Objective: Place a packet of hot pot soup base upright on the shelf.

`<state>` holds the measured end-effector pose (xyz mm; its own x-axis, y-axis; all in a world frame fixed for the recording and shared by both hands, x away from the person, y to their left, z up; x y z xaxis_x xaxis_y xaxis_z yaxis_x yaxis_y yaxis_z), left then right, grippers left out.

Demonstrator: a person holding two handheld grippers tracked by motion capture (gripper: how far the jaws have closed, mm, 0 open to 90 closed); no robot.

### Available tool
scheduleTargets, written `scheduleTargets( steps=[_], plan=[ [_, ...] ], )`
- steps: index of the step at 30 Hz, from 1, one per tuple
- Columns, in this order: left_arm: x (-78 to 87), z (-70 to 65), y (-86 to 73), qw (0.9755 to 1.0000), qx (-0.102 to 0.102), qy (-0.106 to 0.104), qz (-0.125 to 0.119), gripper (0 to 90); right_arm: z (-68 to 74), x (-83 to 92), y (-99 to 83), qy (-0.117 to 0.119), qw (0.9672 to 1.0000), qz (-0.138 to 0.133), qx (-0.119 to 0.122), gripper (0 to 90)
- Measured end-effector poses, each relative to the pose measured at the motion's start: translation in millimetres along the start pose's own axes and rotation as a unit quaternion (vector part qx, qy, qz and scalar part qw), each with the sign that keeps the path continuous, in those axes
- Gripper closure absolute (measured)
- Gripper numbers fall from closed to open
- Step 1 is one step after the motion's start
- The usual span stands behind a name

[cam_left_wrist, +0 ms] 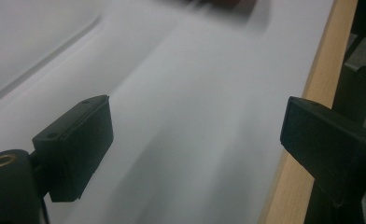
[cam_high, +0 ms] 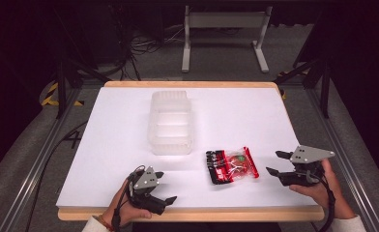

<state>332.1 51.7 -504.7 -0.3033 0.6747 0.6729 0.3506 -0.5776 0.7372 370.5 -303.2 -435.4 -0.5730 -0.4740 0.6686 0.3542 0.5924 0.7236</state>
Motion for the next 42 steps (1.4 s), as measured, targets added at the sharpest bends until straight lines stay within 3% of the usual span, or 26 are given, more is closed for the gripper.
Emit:
scheduleTargets(
  steps=[5,10,13,19,21,24,25,26,32,34,36,38,40,41,42],
  plan=[
    [-10.7,-8.0,6.9,0.9999,-0.001,-0.015,0.005,10.7,-0.7,-5.7,-5.9,0.003,1.0,0.003,-0.001,41.8],
    [-22.6,-16.4,16.0,0.9992,-0.008,-0.039,0.004,17.0,4.9,-14.2,-11.2,0.018,0.9998,0.002,-0.008,61.2],
    [-32.0,-18.7,25.8,0.9985,0.018,-0.052,-0.001,19.2,9.8,-21.9,-15.1,0.03,0.9994,0.007,-0.017,68.5],
    [-50.2,-29.6,38.9,0.9969,0.037,-0.069,0.009,23.6,13.4,-39.5,-17.2,0.037,0.9989,0.019,-0.023,72.3],
    [-57.5,-35.3,45.8,0.9947,0.053,-0.087,0.009,24.9,13.5,-42.0,-17.2,0.04,0.9986,0.02,-0.028,72.4],
    [-68.4,-39.7,51.3,0.9936,0.067,-0.09,0.015,25.6,14.8,-48.6,-17.1,0.051,0.9979,0.021,-0.034,73.1],
    [-71.4,-42.8,52.9,0.9929,0.069,-0.096,0.017,27.1,15.9,-51.1,-16.9,0.057,0.9975,0.022,-0.035,73.3],
    [-73.9,-44.2,55.1,0.9936,0.061,-0.093,0.017,26.4,17.1,-52.9,-17.0,0.06,0.9973,0.024,-0.035,73.8],
    [-88.8,-52.0,69.9,0.9911,0.074,-0.11,0.011,27.9,22.2,-59.2,-19.1,0.075,0.9959,0.029,-0.04,75.7],
    [-94.3,-53.4,74.7,0.9914,0.073,-0.108,0.009,29.7,22.4,-60.3,-20.6,0.081,0.9952,0.029,-0.047,75.8],
    [-98.3,-51.7,80.4,0.9918,0.073,-0.105,0.003,30.3,22.8,-60.8,-21.0,0.088,0.9943,0.026,-0.054,75.7],
    [-101.2,-47.8,85.7,0.9909,0.085,-0.105,-0.004,31.8,24.7,-61.0,-20.3,0.094,0.9938,0.025,-0.055,75.8],
    [-101.9,-39.8,90.8,0.9909,0.098,-0.09,-0.018,32.3,27.3,-61.6,-19.1,0.095,0.994,0.025,-0.049,75.5],
    [-101.2,-36.5,93.1,0.99,0.105,-0.091,-0.025,35.0,29.2,-61.9,-18.5,0.097,0.9939,0.026,-0.046,75.4],
    [-100.0,-30.1,97.9,0.9871,0.123,-0.094,-0.039,37.5,30.2,-62.4,-18.0,0.096,0.9941,0.026,-0.043,75.4]
  ],
)
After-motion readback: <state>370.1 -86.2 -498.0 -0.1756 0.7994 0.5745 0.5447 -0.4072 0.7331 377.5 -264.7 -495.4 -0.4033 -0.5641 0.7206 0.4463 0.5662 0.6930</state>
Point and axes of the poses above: each handheld gripper's, and its own axes: x roughly backward along the jaws, y roughly out of its top, z roughly to its left, the point moved 9 cm from there along -x, roughly forward along the jaws, and after that the axes turned 3 degrees about z, right-handed, at the moved point
